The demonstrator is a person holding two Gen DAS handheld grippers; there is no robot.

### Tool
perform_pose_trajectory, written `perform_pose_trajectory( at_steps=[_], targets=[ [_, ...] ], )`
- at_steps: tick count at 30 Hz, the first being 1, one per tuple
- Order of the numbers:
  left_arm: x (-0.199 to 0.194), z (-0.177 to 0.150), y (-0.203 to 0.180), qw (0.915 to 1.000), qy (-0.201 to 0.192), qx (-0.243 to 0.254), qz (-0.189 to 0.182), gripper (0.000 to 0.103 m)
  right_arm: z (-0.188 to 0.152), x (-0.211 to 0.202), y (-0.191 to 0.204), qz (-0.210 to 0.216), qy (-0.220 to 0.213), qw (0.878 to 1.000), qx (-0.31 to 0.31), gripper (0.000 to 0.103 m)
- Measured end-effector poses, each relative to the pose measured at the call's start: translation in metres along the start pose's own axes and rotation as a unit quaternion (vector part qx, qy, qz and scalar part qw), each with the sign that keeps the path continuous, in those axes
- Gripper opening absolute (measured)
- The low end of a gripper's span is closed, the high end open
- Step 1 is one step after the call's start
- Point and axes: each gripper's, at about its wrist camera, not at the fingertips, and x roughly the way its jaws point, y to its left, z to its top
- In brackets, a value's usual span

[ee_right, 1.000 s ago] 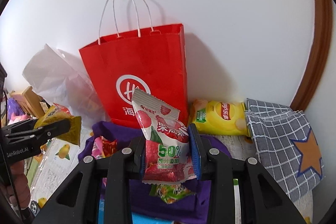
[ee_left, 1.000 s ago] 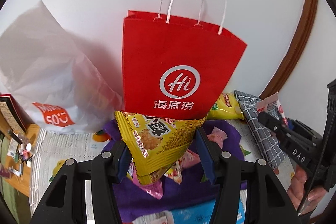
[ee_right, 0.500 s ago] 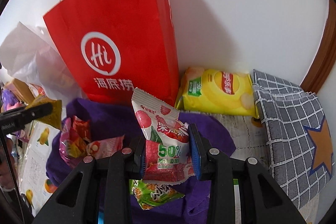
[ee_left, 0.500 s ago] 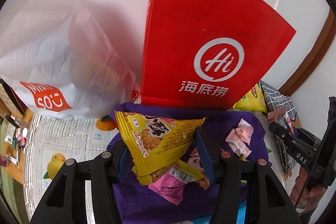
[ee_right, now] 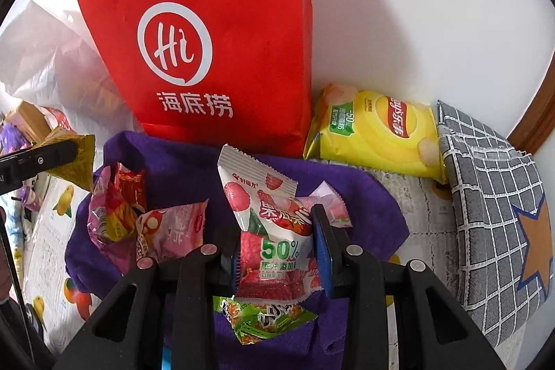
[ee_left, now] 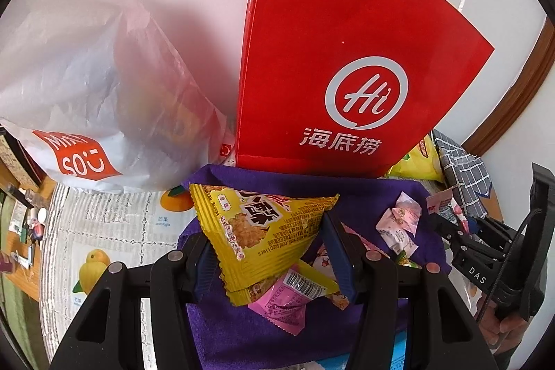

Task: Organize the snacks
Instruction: 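Carry the fruit candy bag and yellow triangular bag in both grippers over the towel, then lower the fruit candy bag and yellow triangular bag onto the towel, opening both grippers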

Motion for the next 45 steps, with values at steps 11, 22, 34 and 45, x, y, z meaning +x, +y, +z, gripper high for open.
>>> perform_pose_trajectory(
  at_steps=[11,22,34,45],
  targets=[
    [0.005,-0.002,-0.003,0.9999,0.006,0.008,0.002,0.054,0.001,0.001,-0.003,-0.005,0.003,1.0,0.005,0.034],
    [0.006,-0.002,-0.004,0.9999,0.008,0.014,0.003,0.054,0.0,0.008,0.001,-0.006,0.015,1.0,-0.005,0.035],
    [0.008,-0.003,-0.005,0.9998,0.012,0.017,0.003,0.054,-0.004,0.016,0.008,-0.005,0.031,0.999,-0.015,0.035],
    [0.009,-0.003,-0.007,0.9997,0.012,0.023,0.004,0.054,-0.004,0.015,0.015,-0.005,0.032,0.999,-0.03,0.035]
  ],
)
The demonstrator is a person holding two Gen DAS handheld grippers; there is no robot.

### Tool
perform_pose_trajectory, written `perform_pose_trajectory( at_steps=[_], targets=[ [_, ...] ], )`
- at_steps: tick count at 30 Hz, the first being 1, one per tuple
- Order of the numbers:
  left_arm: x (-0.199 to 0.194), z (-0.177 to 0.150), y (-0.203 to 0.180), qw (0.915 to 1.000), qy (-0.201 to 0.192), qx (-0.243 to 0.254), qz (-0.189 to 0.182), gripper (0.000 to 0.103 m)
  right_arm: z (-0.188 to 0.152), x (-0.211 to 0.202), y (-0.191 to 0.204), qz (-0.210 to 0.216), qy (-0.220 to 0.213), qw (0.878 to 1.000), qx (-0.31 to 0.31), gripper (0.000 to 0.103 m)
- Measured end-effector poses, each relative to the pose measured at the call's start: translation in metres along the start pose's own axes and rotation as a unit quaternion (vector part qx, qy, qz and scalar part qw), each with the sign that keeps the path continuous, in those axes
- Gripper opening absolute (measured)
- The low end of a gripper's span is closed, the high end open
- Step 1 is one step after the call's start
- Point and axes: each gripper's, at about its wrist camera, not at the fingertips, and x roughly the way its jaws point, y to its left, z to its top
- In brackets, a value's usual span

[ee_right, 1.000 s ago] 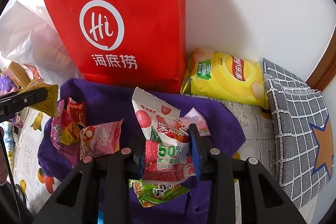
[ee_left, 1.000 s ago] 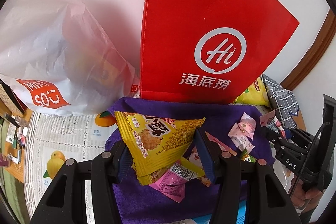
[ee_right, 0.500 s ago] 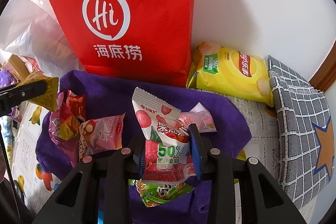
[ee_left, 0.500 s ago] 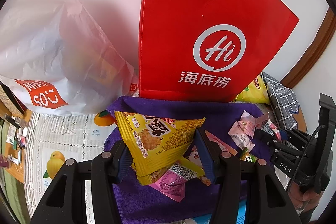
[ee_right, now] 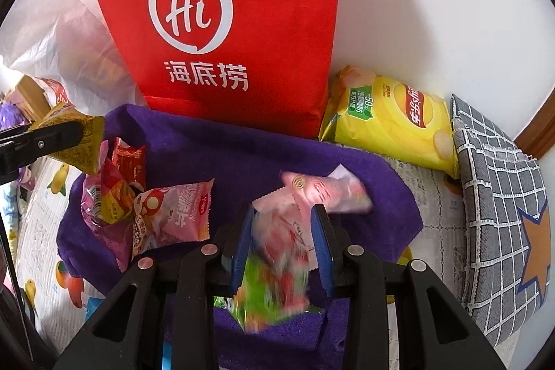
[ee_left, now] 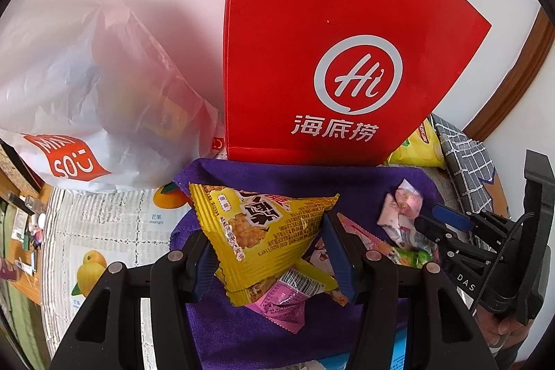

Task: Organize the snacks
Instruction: 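Lower the fruit candy bag and yellow triangular bag onto the towel, opening both grippers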

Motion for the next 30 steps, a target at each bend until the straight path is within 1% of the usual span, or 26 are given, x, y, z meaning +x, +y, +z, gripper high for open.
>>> perform_pose_trajectory(
  at_steps=[8,12,15,21,25,27,30],
  targets=[
    [0.002,-0.001,-0.003,1.0,0.001,0.006,0.0,0.054,0.001,-0.002,0.004,0.001,0.0,1.0,-0.009,0.035],
    [0.006,-0.001,-0.005,0.9999,0.003,0.011,-0.001,0.054,0.002,-0.012,0.007,0.013,-0.011,1.0,-0.014,0.036],
    [0.008,0.0,-0.005,0.9999,0.005,0.011,-0.003,0.054,0.003,-0.02,0.006,0.019,-0.023,0.999,-0.014,0.043],
    [0.008,-0.001,-0.009,0.9994,0.008,0.014,-0.029,0.054,0.003,-0.028,0.001,0.019,-0.033,0.999,-0.004,0.047],
    [0.01,-0.004,-0.017,0.9992,0.012,0.026,-0.028,0.054,0.002,-0.027,-0.002,0.019,-0.031,0.999,0.003,0.047],
    [0.012,-0.005,-0.02,0.9987,0.021,0.033,-0.034,0.052,0.002,-0.027,-0.003,0.02,-0.031,0.999,0.003,0.047],
    [0.02,-0.007,-0.023,0.9978,0.037,0.033,-0.044,0.052,0.002,-0.026,-0.002,0.02,-0.031,0.999,0.0,0.047]
  ],
)
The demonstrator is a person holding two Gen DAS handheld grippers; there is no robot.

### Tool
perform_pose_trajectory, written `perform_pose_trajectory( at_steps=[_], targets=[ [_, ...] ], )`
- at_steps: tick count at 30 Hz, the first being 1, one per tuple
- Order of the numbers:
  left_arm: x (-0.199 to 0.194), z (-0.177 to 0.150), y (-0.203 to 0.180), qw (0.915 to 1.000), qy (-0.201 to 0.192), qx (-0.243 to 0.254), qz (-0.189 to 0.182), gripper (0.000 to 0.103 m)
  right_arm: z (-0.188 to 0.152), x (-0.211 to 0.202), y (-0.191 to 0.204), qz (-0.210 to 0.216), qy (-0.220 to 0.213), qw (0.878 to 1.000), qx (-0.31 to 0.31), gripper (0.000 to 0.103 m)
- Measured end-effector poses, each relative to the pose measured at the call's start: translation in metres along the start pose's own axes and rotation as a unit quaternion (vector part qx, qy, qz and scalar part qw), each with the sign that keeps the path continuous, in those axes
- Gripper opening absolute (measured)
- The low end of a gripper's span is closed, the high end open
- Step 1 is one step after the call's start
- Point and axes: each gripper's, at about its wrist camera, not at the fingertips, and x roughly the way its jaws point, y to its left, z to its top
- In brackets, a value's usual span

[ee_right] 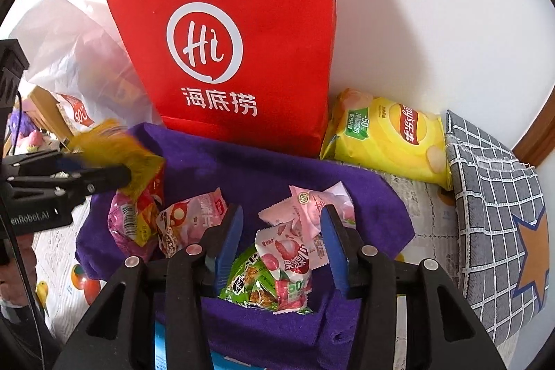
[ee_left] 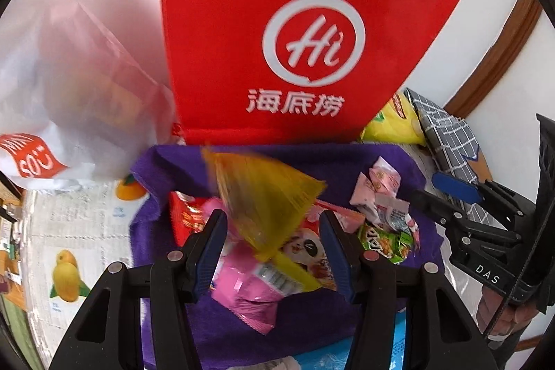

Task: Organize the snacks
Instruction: 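Lower the fruit candy bag and yellow triangular bag onto the towel, opening both grippers, then lift both open grippers off the towel toward the remaining loose snacks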

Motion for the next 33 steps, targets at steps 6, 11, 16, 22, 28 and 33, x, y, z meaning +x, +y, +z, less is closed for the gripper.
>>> perform_pose_trajectory(
  at_steps=[6,11,16,22,28,33],
  targets=[
    [0.008,-0.003,-0.004,0.9998,0.016,0.007,0.002,0.052,-0.001,0.001,0.001,-0.001,0.001,1.0,-0.005,0.047],
    [0.005,-0.002,-0.001,0.9999,0.014,0.002,0.002,0.053,-0.001,0.001,-0.001,-0.001,0.002,1.0,-0.002,0.047],
    [-0.002,0.001,0.005,0.9999,0.004,-0.009,-0.001,0.058,-0.001,-0.002,-0.003,-0.002,0.0,1.0,0.001,0.053],
    [-0.018,0.004,0.012,0.9995,-0.019,-0.023,-0.009,0.067,0.001,-0.01,-0.003,-0.003,-0.011,1.0,0.013,0.066],
    [-0.037,0.005,0.013,0.9985,-0.041,-0.035,-0.008,0.074,0.006,-0.036,0.003,-0.004,-0.046,0.998,0.033,0.082],
    [-0.056,0.006,0.007,0.9977,-0.059,-0.028,0.018,0.077,-0.001,-0.067,0.013,-0.022,-0.092,0.994,0.05,0.092]
  ],
)
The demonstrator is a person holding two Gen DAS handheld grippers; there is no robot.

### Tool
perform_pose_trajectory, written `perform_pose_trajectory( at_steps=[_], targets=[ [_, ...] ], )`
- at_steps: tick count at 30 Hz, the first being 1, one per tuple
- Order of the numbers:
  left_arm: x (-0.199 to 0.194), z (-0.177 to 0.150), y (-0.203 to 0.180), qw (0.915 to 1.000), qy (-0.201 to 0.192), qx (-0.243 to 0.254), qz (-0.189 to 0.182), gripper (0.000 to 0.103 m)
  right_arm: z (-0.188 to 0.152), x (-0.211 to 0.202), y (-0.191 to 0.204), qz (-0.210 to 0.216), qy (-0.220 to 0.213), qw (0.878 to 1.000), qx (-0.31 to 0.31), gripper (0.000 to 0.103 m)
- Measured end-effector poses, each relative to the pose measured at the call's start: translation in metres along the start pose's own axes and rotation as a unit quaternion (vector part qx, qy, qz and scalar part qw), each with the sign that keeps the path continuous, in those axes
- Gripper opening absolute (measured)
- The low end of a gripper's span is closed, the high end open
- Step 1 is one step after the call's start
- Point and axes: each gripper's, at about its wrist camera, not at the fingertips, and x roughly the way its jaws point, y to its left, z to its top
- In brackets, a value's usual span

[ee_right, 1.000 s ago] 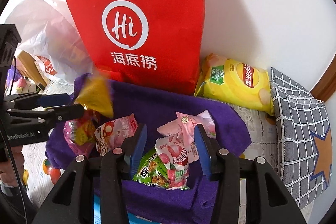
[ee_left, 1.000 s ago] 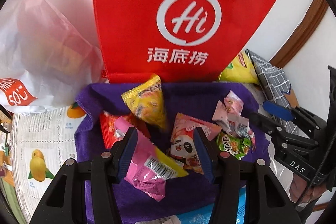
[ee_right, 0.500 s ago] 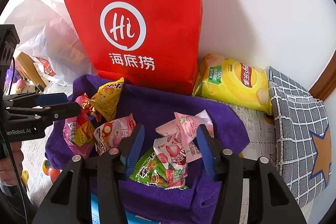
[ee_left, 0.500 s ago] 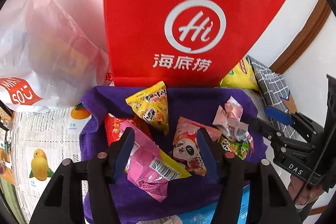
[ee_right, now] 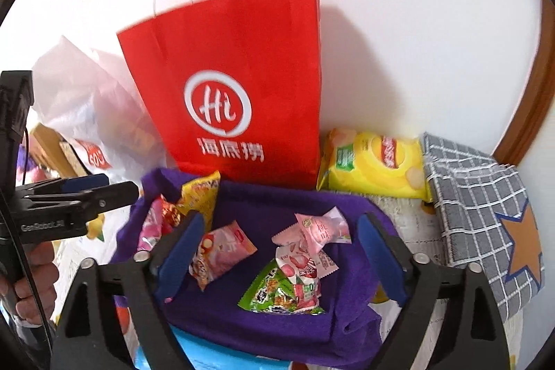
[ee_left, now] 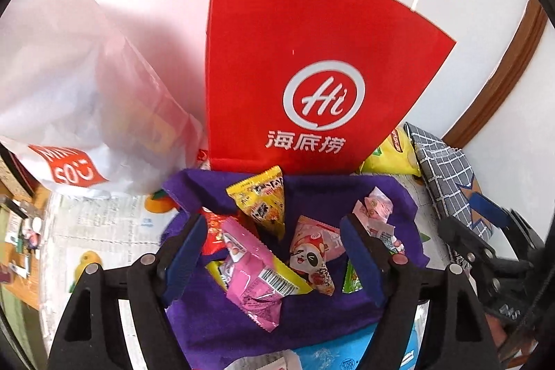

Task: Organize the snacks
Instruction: 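Lift both open grippers off the towel toward the remaining loose snacks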

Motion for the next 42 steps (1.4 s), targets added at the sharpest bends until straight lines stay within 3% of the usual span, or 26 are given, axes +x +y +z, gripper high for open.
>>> perform_pose_trajectory(
  at_steps=[4,10,13,16,24,26,32,39,42],
  targets=[
    [-0.015,0.0,0.001,0.9999,-0.008,-0.013,-0.008,0.079,-0.012,-0.021,0.002,-0.011,-0.003,1.0,0.011,0.092],
    [-0.055,-0.007,-0.011,0.9981,-0.052,-0.008,-0.033,0.079,-0.041,-0.065,-0.002,0.01,-0.021,1.0,0.019,0.092],
    [-0.077,-0.014,-0.019,0.9978,-0.062,-0.013,-0.018,0.077,-0.056,-0.082,-0.002,0.03,-0.024,0.999,0.017,0.092],
    [-0.102,-0.028,-0.024,0.9967,-0.072,-0.005,-0.037,0.077,-0.069,-0.094,0.0,0.043,-0.023,0.998,0.029,0.092],
    [-0.149,-0.068,-0.02,0.9955,-0.092,0.016,-0.016,0.078,-0.1,-0.114,0.022,0.048,-0.012,0.998,0.045,0.091],
    [-0.157,-0.077,-0.015,0.9954,-0.094,0.012,-0.011,0.078,-0.107,-0.117,0.031,0.053,-0.007,0.998,0.039,0.084],
    [-0.168,-0.103,0.002,0.9961,-0.088,0.002,-0.002,0.078,-0.123,-0.121,0.057,0.064,0.001,0.998,0.011,0.077],
    [-0.158,-0.142,0.032,0.9975,-0.069,-0.015,0.003,0.078,-0.142,-0.114,0.079,0.039,-0.002,0.999,-0.007,0.073],
    [-0.148,-0.156,0.046,0.9981,-0.054,-0.028,0.003,0.078,-0.149,-0.105,0.091,0.058,0.018,0.998,-0.02,0.071]
  ],
)
